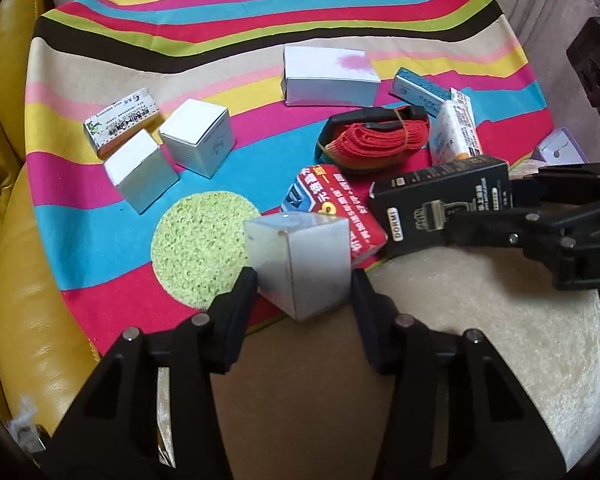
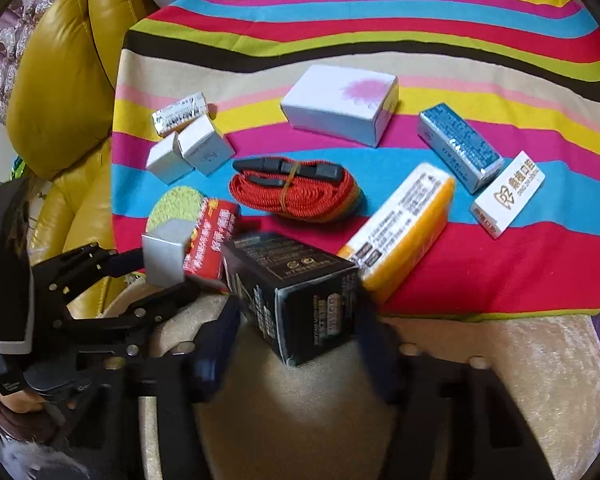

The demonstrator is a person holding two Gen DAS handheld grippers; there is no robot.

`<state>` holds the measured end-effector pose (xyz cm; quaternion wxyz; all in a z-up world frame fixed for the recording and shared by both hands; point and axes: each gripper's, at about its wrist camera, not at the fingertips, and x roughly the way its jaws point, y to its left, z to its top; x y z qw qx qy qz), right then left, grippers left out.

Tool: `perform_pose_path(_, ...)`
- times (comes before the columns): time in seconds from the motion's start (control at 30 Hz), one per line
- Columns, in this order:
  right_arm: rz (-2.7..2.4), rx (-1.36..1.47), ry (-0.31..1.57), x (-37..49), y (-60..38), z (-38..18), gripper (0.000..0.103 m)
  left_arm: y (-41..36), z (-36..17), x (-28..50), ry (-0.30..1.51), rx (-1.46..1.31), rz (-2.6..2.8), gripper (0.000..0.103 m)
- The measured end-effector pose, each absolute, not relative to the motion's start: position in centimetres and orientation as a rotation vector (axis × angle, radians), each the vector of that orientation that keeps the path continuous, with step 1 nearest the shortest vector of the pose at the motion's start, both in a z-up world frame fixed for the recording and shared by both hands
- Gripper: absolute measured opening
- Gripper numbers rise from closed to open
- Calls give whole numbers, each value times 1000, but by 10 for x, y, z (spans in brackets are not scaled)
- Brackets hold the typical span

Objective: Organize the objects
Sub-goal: 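Grasp the black DORMI box with right gripper while left grasps white cube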

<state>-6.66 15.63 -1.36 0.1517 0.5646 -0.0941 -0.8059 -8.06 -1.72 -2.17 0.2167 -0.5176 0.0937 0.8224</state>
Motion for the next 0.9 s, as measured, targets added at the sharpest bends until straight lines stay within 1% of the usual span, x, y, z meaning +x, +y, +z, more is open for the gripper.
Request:
perform_pose_path(0.07,-2319,1592,-257,-63,156,-10,50,-17,-20,-79,237,-1430,2284,48)
perform_pose_path(0.17,-2324,1567,-227,-59,153,-8,48,-22,-15,-73,202,-1419,2297,46)
perform_pose_path(0.37,-2340,1522,-199,-50,153,-1,42,-31,-8,-63,130,-1399,2335,46)
perform_pose_path(0.6,-2365,1486,-188,-43,156,4,41,-34,0,-53,54,-1370,2374,45)
perform_pose_path(0.9,-2483,1388,-99,-25,159,21,40,-23,12,-42,-78,-1319,2381,45)
